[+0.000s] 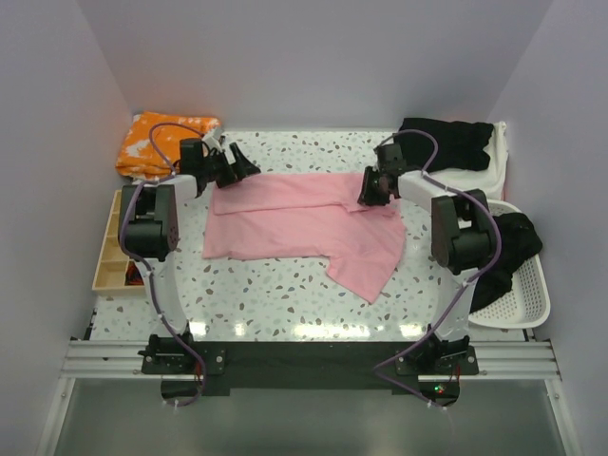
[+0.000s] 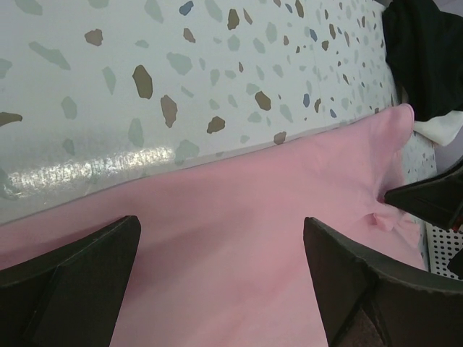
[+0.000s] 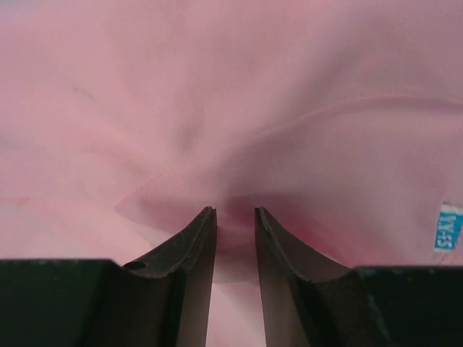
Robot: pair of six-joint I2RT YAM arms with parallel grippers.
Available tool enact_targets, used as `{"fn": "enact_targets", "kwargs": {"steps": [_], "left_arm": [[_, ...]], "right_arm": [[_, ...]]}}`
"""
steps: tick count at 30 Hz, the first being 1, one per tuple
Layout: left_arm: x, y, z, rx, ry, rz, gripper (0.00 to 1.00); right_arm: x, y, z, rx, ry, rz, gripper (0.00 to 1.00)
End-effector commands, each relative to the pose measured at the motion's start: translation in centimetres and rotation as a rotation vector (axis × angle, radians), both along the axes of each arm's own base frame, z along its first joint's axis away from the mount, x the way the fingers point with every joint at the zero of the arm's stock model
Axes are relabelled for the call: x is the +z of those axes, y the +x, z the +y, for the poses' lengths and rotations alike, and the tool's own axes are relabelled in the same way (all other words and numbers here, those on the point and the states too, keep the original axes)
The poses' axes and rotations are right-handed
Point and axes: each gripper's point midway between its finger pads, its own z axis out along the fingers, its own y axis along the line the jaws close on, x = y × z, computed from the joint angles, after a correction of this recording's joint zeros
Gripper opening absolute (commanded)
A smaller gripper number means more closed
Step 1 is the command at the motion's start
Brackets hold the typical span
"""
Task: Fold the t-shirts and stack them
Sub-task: Fold the flattened tshirt in 1/3 of the way
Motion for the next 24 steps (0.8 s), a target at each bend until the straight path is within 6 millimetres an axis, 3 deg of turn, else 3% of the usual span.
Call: {"fn": "enact_targets", "kwargs": {"steps": [1,8,12,18,22,24], "left_arm": [[0.8,1.7,0.2,0.004,0.006,-0.050,1.00],[-0.2,1.8,0.3,0.000,0.013,-0.029,1.00],[-0.1,1.5,0.5,0.004,0.030,-0.033,1.00],[2.9,2.1,1.5,0.034,0.107,-0.111,1.00],[3.2,2.9,1.6,0.025,0.116,-0.121,1.00],[3.1,3.4,1.7,0.033,0.121,-0.126,1.00]], "right_arm": [[3.2,-2.5,-0.1,0.040,-0.009,-0.032,0.30],[2.7,-7.4,1.6,0.132,0.019,0.079,0.29],[2.7,-7.9,1.3,0.115,0.007,0.081,0.28],[6.8,-3.7,0.9,0.066,-0.019,-0.093,0.31],[7.9,0.2,1.6,0.064,-0.020,-0.153,0.32],[7.3,2.3,2.0,0.065,-0.014,-0.158,0.32]]}}
